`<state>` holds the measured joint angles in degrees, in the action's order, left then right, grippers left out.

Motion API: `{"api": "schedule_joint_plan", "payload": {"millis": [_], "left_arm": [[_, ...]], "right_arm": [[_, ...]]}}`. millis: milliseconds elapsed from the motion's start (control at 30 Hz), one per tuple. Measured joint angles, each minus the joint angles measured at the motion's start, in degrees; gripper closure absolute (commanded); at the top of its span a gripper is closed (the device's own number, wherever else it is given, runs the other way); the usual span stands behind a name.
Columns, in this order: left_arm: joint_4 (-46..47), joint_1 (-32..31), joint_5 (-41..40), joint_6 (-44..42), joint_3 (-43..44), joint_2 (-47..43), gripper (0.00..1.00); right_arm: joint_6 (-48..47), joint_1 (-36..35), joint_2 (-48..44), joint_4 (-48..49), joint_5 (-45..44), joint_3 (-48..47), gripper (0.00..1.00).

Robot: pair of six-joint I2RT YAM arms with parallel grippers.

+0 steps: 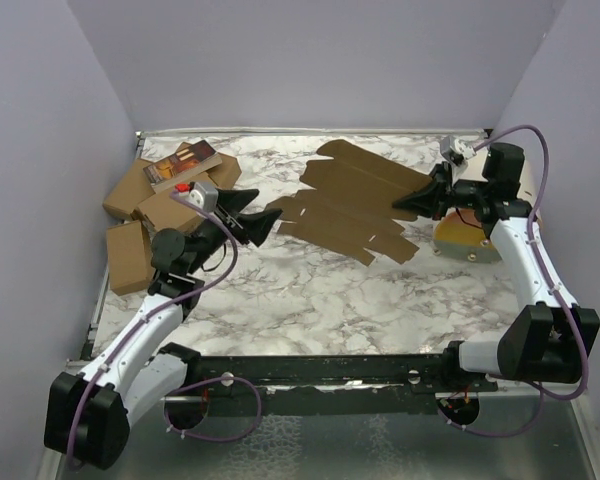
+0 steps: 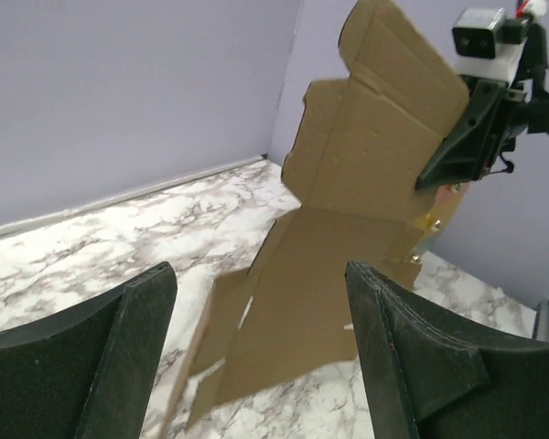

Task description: Fold the paper box

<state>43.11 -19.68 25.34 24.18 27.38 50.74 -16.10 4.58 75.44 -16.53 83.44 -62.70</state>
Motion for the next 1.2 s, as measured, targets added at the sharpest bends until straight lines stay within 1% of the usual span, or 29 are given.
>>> {"api": "schedule_joint_plan", "payload": {"millis": [67,100,133,200,267,367,500,567,600,733,967,1133,1167,1200], "left_arm": [[-0.37,1.75,3.37,2.32,3.37,2.23,0.21],[-0.20,2.58,5.33,3.37,4.83,3.50,0.17],[0.28,3.34,7.37,4.59,6.40,5.07,0.14],[2.21,4.50,12.85,7.56,10.51,9.99,0.14],[3.87,4.72,16.13,11.30,13.62,13.94,0.14],[7.39,4.72,21.73,14.32,17.25,20.22,0.13],[9.92,4.15,25.57,17.59,19.76,25.03,0.13],[10.43,3.72,26.47,18.18,20.68,26.43,0.16],[10.40,3.28,26.75,18.23,21.33,27.19,0.20],[9.55,1.86,27.28,17.70,24.06,29.88,0.45],[8.26,-0.24,28.61,17.46,28.65,35.28,0.71],[8.17,-1.01,29.90,17.46,29.51,36.72,0.98],[8.28,-1.05,30.25,17.49,29.55,36.76,1.00],[8.46,-1.07,30.82,17.49,29.66,36.83,1.00]], "right_arm": [[0.26,0.00,0.00,0.28,0.02,0.33,0.99],[0.39,0.00,0.00,0.33,0.02,0.44,0.99],[0.44,0.00,0.00,0.35,0.02,0.50,0.99],[0.48,0.00,0.00,0.39,0.04,0.55,0.99],[0.52,0.00,0.00,0.39,0.07,0.55,0.99],[0.55,0.00,-0.02,0.46,0.20,0.63,0.99],[0.57,0.00,-0.02,0.72,0.44,0.96,0.99],[0.59,0.00,-0.02,0.76,0.74,1.05,0.99],[0.59,0.00,-0.02,0.79,0.87,1.07,0.99],[0.63,0.00,-0.02,1.01,1.38,1.29,0.99],[0.87,0.00,-0.02,1.60,1.60,1.77,0.99],[1.20,0.00,-0.02,1.68,1.62,2.14,0.99],[1.31,0.00,-0.02,1.68,1.62,2.14,0.98],[1.42,0.00,-0.02,1.68,1.64,2.14,0.96]]}}
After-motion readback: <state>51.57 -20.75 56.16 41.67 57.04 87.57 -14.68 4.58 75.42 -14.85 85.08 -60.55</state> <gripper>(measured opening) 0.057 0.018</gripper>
